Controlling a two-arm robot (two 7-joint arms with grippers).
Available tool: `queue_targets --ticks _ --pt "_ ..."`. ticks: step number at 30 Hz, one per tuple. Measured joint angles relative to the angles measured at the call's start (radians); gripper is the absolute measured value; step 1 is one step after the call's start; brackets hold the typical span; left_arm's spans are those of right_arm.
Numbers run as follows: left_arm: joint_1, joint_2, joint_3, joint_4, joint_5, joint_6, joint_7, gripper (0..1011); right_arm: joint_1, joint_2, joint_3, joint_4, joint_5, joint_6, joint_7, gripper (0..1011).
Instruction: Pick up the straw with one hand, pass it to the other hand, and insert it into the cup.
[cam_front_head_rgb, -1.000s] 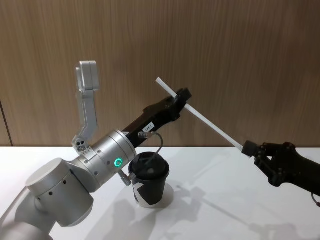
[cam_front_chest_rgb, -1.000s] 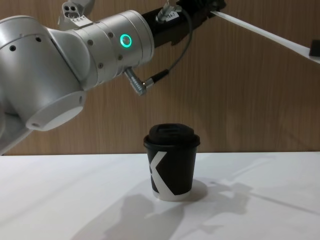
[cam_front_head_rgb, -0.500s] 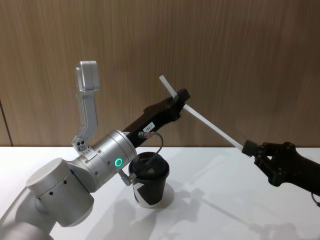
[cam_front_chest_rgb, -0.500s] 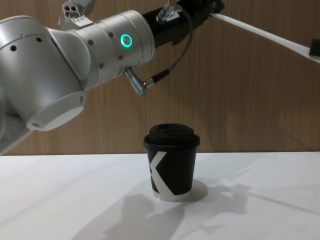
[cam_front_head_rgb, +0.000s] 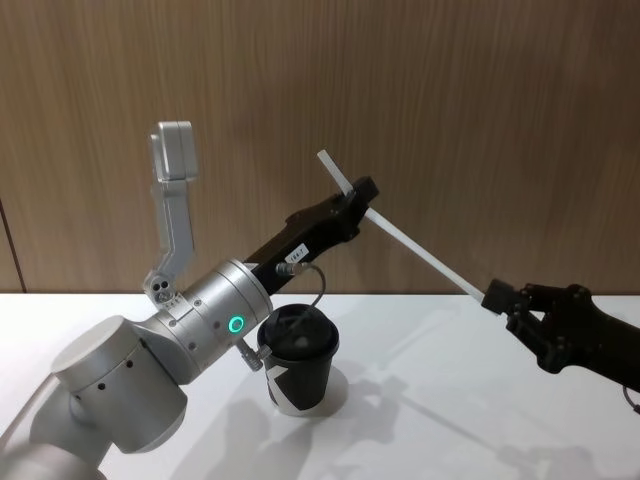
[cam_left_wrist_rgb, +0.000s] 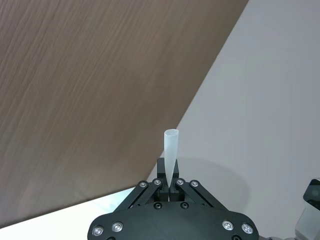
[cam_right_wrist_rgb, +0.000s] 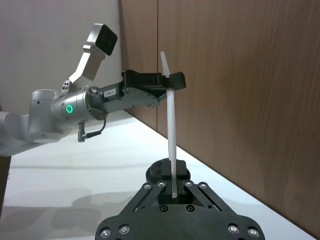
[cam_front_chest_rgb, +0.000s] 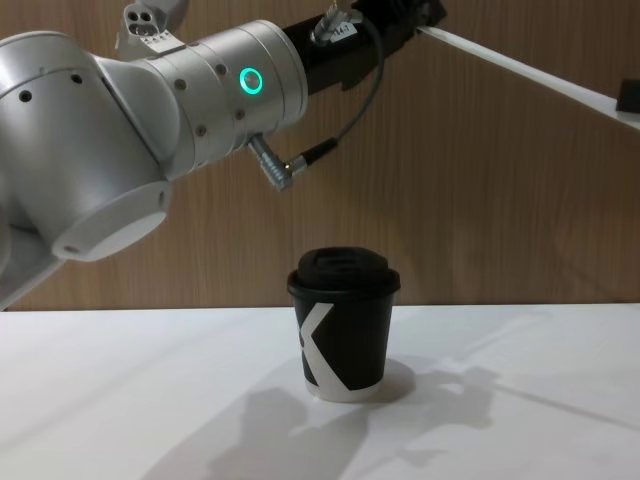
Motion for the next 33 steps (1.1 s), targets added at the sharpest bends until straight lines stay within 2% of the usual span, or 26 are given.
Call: queue_targets --ticks 6,7,10,19,27,29,33 --pt "0.000 0.000 0.000 0.000 0.000 0.000 0.000 4 0.000 0.000 0.000 0.000 0.000 0.000 0.000 215" --pt "0.000 0.000 0.000 0.000 0.000 0.000 0.000 4 0.000 0.000 0.000 0.000 0.000 0.000 0.000 272" --pt "0.000 0.000 0.000 0.000 0.000 0.000 0.000 4 0.000 0.000 0.000 0.000 0.000 0.000 0.000 330" --pt "-0.001 0.004 0.005 -0.004 0.008 -0.009 0.003 3 0.000 0.000 0.000 0.000 0.000 0.000 0.000 627" --pt "-0.007 0.029 0.021 -0.027 0.054 -0.028 0.023 4 0.000 0.000 0.000 0.000 0.000 0.000 0.000 843" --pt "-0.009 0.041 0.028 -0.039 0.075 -0.034 0.033 4 0.000 0.000 0.000 0.000 0.000 0.000 0.000 939" --pt "-0.010 0.066 0.041 -0.068 0.120 -0.047 0.056 4 0.000 0.000 0.000 0.000 0.000 0.000 0.000 998"
